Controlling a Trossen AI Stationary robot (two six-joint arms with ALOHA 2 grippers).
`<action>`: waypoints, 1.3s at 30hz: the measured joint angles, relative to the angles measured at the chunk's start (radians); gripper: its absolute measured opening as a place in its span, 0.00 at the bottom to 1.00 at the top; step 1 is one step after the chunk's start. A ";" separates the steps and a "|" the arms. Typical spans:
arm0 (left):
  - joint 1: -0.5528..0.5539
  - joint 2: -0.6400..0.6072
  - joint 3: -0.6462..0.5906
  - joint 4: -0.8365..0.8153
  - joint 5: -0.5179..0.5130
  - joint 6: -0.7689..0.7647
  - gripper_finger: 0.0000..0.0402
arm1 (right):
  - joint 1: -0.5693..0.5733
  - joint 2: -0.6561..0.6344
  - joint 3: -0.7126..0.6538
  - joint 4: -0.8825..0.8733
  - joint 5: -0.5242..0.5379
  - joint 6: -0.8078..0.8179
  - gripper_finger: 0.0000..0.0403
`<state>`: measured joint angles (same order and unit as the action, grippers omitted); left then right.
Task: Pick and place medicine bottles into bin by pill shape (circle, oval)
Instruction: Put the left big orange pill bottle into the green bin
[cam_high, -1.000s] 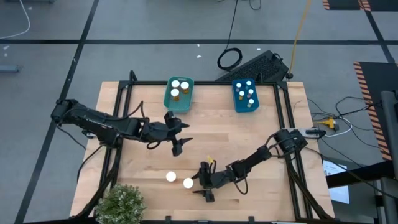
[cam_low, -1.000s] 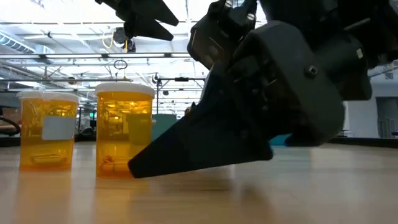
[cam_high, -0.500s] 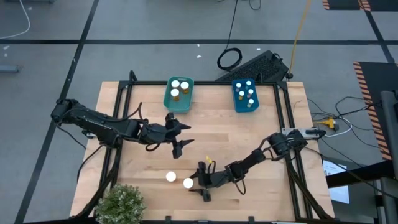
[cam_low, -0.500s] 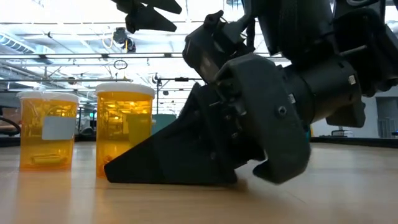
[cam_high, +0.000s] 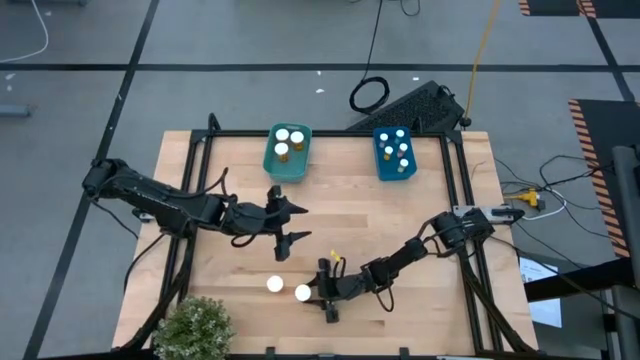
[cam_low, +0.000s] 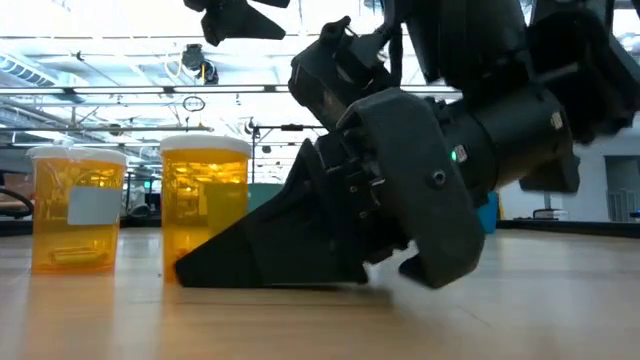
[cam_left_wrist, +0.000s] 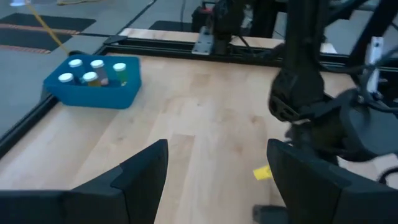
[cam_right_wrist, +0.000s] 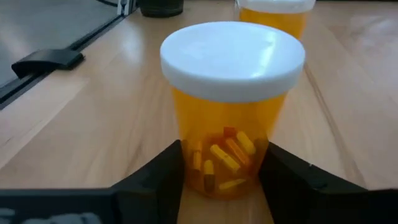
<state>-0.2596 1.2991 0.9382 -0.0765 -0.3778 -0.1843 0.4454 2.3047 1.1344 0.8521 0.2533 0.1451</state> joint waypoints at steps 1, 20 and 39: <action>-0.004 0.000 0.000 0.000 0.006 0.001 0.68 | 0.000 -0.015 -0.001 -0.024 -0.001 0.001 0.43; -0.085 0.017 -0.001 -0.062 0.009 0.052 0.73 | -0.045 -0.613 -0.002 -1.045 0.064 0.104 0.45; -0.042 0.184 0.006 0.206 0.038 0.053 0.95 | -0.068 -0.680 -0.002 -1.293 0.222 0.255 0.46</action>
<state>-0.3012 1.4827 0.9444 0.1290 -0.3395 -0.1311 0.3771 1.6245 1.1324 -0.4404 0.4751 0.4004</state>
